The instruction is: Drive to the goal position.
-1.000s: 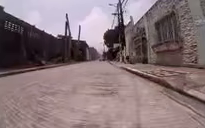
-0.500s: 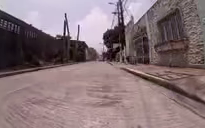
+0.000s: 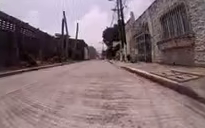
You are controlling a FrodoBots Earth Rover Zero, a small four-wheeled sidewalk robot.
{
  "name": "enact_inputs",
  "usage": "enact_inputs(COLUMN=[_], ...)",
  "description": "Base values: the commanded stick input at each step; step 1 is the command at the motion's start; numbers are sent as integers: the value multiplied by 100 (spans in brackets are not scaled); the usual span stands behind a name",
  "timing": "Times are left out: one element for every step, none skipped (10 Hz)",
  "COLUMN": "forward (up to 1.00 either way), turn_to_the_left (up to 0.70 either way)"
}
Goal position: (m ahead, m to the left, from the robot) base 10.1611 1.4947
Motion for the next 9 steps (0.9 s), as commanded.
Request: enact_inputs(forward=[70, 70, 70, 70, 70, 70, 70, 70, 70], turn_to_the_left=[0, 0, 0, 0, 0, 0, 0, 0, 0])
